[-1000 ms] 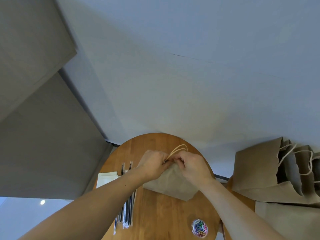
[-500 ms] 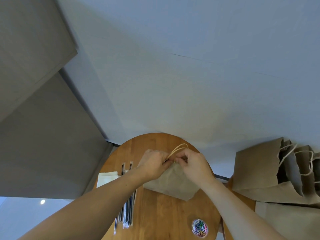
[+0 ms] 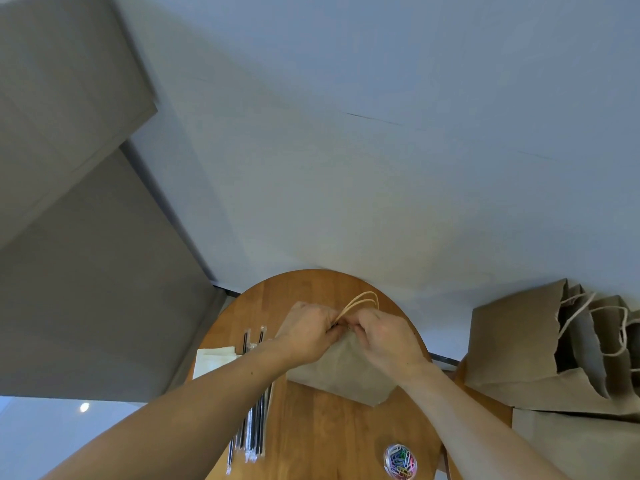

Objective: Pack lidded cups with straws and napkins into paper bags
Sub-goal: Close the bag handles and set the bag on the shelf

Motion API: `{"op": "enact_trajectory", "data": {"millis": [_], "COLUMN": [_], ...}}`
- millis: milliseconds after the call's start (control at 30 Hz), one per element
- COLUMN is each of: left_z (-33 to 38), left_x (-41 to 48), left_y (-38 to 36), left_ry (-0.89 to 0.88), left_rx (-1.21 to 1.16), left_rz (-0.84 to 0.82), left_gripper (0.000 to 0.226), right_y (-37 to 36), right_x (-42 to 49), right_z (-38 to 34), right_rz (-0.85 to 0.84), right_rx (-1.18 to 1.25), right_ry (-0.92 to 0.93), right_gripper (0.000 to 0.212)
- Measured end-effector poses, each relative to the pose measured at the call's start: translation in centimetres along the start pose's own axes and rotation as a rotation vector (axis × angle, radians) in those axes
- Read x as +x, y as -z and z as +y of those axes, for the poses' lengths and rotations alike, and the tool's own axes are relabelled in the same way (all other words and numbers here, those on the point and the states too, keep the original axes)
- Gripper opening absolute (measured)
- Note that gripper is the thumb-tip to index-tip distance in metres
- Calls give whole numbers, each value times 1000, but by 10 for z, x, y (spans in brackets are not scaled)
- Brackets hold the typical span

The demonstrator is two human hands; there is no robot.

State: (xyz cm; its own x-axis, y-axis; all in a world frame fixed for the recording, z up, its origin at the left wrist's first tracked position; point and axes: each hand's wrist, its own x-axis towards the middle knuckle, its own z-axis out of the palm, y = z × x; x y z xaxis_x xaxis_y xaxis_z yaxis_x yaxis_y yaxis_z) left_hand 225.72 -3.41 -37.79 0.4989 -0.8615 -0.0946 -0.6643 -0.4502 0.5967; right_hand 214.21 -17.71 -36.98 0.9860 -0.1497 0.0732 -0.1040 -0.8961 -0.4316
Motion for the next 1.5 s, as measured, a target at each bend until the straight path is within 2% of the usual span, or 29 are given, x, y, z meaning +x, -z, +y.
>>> {"op": "enact_trajectory", "data": {"millis": [200, 333, 467, 567, 833, 967, 1067, 1200, 1500], "left_z": [0, 1, 1, 3, 4, -3, -2, -1, -5], "left_x": [2, 2, 2, 0, 3, -2, -2, -2, 0], "left_y": [2, 1, -1, -5, 6, 7, 7, 5, 6], "left_ry": [29, 21, 21, 43, 79, 82, 99, 84, 10], "left_rx": [-12, -12, 2, 13, -76, -80, -109, -119, -34], "left_rz": [-33, -6, 18, 9, -27, 10, 22, 29, 42], "left_gripper": [20, 19, 18, 19, 13, 7, 6, 11, 22], "right_y": [-3, -3, -3, -4, 1, 3, 3, 1, -1], "right_x": [2, 5, 5, 5, 10, 7, 8, 11, 14], "right_z": [8, 8, 8, 8, 3, -1, 0, -1, -1], "right_rz": [-38, -117, -94, -155, 10, 6, -1, -29, -22], "right_rx": [-94, -65, 65, 72, 250, 350, 347, 270, 116], "right_ry": [63, -40, -194, -224, -346, -330, -313, -268, -50], "right_gripper": [14, 22, 17, 17, 12, 22, 13, 7, 15]}}
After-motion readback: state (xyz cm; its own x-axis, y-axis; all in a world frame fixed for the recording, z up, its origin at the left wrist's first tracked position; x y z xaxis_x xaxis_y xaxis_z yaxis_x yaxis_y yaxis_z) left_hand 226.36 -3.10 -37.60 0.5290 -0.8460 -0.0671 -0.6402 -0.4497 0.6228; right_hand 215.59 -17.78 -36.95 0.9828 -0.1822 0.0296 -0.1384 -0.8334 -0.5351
